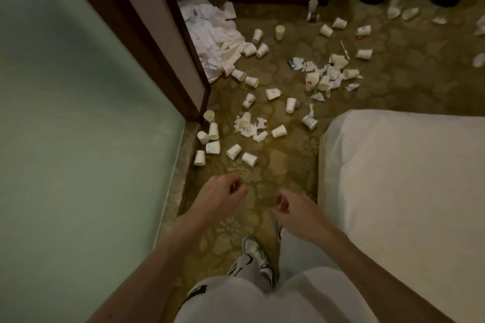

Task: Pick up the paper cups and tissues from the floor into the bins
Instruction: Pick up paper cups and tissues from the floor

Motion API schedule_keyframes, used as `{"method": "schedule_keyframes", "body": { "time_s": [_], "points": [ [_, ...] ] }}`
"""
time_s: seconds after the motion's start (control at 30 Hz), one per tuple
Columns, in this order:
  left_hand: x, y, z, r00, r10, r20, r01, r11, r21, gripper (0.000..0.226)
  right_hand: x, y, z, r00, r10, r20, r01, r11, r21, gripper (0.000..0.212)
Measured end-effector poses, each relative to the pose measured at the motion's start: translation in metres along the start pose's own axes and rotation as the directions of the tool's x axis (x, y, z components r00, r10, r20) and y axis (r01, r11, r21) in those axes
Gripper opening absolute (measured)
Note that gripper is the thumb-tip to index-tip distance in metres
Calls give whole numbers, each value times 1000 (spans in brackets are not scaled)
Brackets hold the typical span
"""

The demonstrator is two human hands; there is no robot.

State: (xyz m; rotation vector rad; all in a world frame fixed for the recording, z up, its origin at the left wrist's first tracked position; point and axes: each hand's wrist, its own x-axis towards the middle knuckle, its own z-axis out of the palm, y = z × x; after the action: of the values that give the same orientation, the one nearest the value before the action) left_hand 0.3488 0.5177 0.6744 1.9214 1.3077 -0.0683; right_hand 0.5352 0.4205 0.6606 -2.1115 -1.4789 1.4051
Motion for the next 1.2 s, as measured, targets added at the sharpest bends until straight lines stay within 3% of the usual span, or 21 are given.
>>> {"method": "schedule_keyframes", "body": {
  "time_s": [0.13, 0.3, 0.57, 0.8, 0.93, 1.03, 1.2],
  "points": [
    [93, -6, 6, 992, -106, 72, 109, 993, -39, 25, 87, 16, -22, 993, 107, 46, -109, 993, 43, 14],
    [207, -16, 18, 961, -251, 111, 257, 966, -37, 24, 199, 31, -54, 985, 123, 119, -133, 987, 85, 14],
    [373, -65, 68, 927, -327, 185, 333, 943, -3, 16, 365, 87, -72, 975, 191, 112, -201, 975, 89, 11],
    [528, -172, 182, 917, -314, 248, 318, 948, 23, 18, 528, 191, 2, 967, 239, 91, -246, 967, 74, 11],
    [593, -244, 251, 922, -308, 235, 336, 938, -90, 15, 613, 254, 60, 960, 262, 100, -270, 960, 77, 14],
    [631, -291, 295, 923, -330, 198, 361, 921, -148, 14, 661, 291, 89, 975, 194, 107, -201, 977, 65, 28],
    [675, -348, 346, 952, -295, 85, 306, 931, -197, 33, 723, 342, 122, 983, 158, 92, -162, 986, 36, 38]
  ]
}}
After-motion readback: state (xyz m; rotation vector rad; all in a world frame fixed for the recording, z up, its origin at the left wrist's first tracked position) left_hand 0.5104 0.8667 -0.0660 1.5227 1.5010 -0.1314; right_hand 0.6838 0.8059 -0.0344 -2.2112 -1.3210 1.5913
